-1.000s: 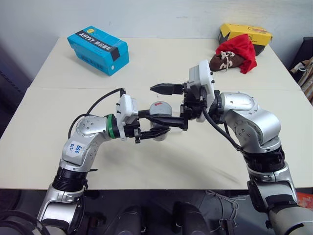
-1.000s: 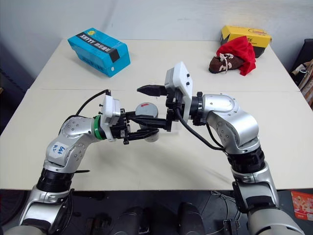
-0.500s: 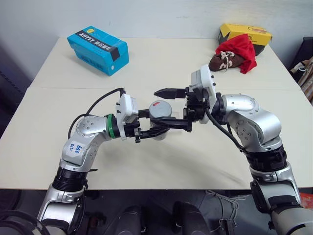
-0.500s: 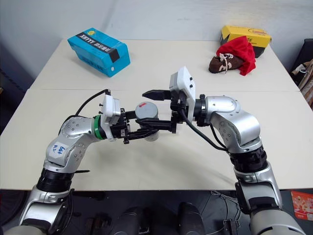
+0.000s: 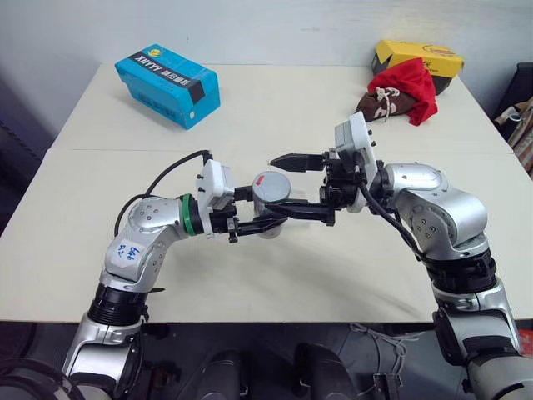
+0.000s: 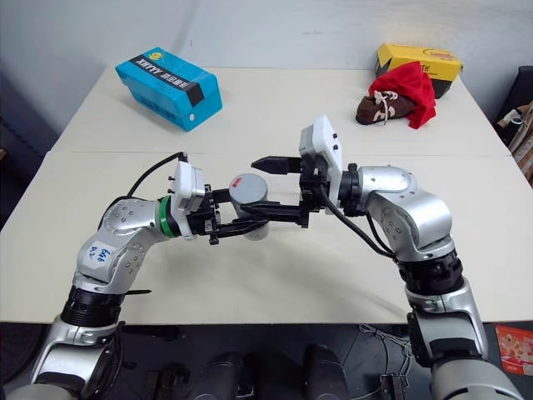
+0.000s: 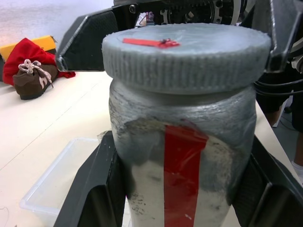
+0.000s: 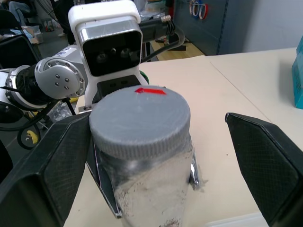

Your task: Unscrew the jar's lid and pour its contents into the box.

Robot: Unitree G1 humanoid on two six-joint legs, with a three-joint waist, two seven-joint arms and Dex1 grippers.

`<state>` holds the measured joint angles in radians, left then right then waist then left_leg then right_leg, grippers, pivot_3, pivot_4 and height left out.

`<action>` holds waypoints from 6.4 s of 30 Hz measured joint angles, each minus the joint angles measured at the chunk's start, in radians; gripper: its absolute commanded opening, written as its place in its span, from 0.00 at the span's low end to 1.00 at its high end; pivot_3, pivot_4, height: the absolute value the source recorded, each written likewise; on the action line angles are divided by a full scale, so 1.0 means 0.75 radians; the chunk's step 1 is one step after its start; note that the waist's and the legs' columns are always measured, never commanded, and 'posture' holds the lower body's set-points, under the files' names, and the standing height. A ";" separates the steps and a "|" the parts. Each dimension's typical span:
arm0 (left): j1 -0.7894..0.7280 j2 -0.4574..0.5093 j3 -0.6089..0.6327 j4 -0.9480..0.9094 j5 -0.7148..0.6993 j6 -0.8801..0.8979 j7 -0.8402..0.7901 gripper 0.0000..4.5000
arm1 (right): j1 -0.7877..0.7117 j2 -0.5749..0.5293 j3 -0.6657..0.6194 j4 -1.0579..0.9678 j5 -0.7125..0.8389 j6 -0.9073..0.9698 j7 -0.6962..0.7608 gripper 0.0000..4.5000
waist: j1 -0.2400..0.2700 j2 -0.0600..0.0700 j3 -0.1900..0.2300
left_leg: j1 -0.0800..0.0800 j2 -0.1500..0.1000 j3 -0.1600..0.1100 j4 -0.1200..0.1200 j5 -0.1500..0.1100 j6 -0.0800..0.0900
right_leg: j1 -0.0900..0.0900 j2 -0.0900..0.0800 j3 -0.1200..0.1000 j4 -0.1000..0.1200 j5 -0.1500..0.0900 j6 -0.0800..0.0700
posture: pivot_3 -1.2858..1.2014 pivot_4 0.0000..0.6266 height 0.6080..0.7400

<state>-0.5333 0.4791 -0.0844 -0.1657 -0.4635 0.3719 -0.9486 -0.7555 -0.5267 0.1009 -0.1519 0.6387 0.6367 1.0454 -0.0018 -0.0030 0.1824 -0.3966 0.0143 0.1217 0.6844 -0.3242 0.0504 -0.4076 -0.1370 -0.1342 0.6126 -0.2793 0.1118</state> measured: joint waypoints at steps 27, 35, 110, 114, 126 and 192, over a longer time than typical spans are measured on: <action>0.025 -0.006 0.006 0.000 -0.002 -0.004 -0.021 0.51 | -0.029 0.064 0.006 -0.102 0.024 0.035 -0.091 1.00 | 0.002 0.000 0.000 | 0.000 0.000 0.000 0.000 0.000 -0.001 | 0.000 0.000 0.000 0.001 0.000 0.000 | 0.52 0.24 1.00; 0.026 -0.013 0.005 0.001 -0.001 -0.004 -0.016 0.51 | -0.048 0.099 0.068 -0.047 -0.081 -0.030 -0.091 1.00 | -0.002 0.000 0.000 | 0.000 0.000 0.000 0.000 0.001 -0.001 | -0.001 0.000 0.000 0.001 0.000 0.000 | 0.52 0.24 1.00; -0.078 0.058 0.144 0.230 -0.010 0.003 -0.032 0.51 | 0.514 -0.105 -0.503 0.579 -0.207 -0.752 -0.086 0.56 | -0.001 -0.001 0.000 | 0.003 0.000 0.006 -0.001 0.000 0.001 | 0.000 0.001 0.004 -0.001 0.001 0.002 | 0.52 0.24 1.00; -0.131 0.055 0.140 0.344 0.021 -0.027 -0.037 0.51 | 0.527 -0.112 -0.522 0.916 -0.310 -0.970 -0.089 0.56 | -0.005 -0.001 0.000 | 0.006 0.002 0.010 -0.002 0.002 0.000 | 0.000 0.003 0.008 0.000 0.001 0.002 | 0.52 0.24 1.00; -0.326 0.029 0.125 0.478 0.087 -0.060 -0.015 0.51 | 0.588 -0.115 -0.616 0.904 -0.213 -0.891 -0.074 1.00 | 0.001 0.000 0.000 | 0.008 0.002 0.011 -0.002 0.003 -0.001 | 0.001 0.002 0.012 0.002 0.001 0.002 | 0.52 0.24 1.00; -0.339 0.077 0.059 0.988 0.193 -0.698 0.654 0.51 | 0.854 0.020 -0.555 -0.095 0.025 -0.853 0.046 1.00 | -0.008 -0.001 0.001 | -0.006 -0.008 0.004 0.018 0.002 0.013 | -0.003 -0.013 0.002 0.011 0.007 0.012 | 0.52 0.24 1.00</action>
<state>-0.7873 0.5372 -0.0398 0.5750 -0.3191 -0.1517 -0.4583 -0.1147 -0.5113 -0.3149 -0.2235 0.6577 -0.0027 1.0798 -0.0075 -0.0035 0.1833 -0.4008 0.0083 0.1249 0.6983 -0.3225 0.0604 -0.4096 -0.1465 -0.1328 0.6212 -0.2744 0.1205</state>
